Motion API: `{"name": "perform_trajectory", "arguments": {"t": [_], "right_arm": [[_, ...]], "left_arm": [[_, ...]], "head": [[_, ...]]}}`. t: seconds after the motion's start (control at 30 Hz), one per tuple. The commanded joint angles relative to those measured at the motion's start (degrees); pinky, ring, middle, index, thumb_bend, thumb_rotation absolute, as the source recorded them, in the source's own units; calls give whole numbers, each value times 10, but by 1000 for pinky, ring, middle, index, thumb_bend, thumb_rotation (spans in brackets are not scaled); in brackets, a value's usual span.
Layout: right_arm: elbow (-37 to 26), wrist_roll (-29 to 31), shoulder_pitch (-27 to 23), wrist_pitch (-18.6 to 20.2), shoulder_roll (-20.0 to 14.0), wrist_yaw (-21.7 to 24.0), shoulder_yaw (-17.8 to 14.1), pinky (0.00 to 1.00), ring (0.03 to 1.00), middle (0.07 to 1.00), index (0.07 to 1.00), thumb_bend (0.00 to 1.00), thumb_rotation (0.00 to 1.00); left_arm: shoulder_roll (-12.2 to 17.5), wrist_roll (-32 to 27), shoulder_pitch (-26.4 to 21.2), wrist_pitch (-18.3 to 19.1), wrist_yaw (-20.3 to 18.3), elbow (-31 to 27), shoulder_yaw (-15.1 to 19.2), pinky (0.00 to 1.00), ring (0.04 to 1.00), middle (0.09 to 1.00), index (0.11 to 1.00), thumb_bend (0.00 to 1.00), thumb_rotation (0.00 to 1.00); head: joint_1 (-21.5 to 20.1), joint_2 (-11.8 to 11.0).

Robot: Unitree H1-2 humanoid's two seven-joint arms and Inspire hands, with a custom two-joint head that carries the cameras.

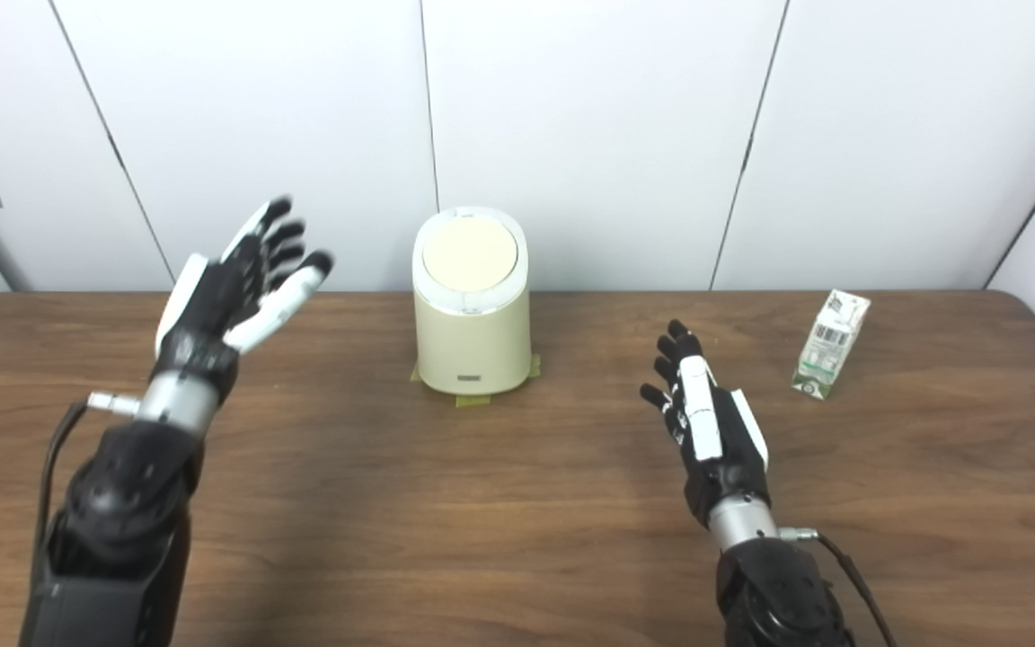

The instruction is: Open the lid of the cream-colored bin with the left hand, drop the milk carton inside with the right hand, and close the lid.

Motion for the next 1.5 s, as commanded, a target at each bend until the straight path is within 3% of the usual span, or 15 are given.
{"name": "perform_trajectory", "arguments": {"t": [0.0,0.13,0.43,0.6,0.87,1.47], "right_arm": [[-11,0,-15,-30,-1,5,-2,885,970,970,980,615,1000],[-6,-1,-14,-32,1,3,-3,881,969,967,977,608,1000],[-8,0,-16,-33,2,4,0,878,967,966,980,610,1000],[-12,-3,-16,-30,3,3,3,872,962,965,983,624,1000],[-13,-5,-16,-31,8,1,6,869,962,961,980,631,1000],[-18,-7,-19,-29,10,3,8,874,966,966,986,644,1000]], "left_arm": [[-2,26,-49,-3,-13,15,-3,870,907,928,965,719,345],[-8,54,-104,-3,-27,64,-9,832,912,942,963,773,317],[5,109,-212,-5,-27,205,-62,717,885,944,965,831,169],[8,143,-248,-7,-16,266,-97,748,907,958,954,863,129],[7,168,-257,-61,14,350,-141,702,854,907,930,880,96],[37,245,-251,-134,47,404,-215,734,865,917,918,923,50]], "head": [[0,0],[1,0],[3,-1],[1,0],[-2,-1],[-1,3]]}}
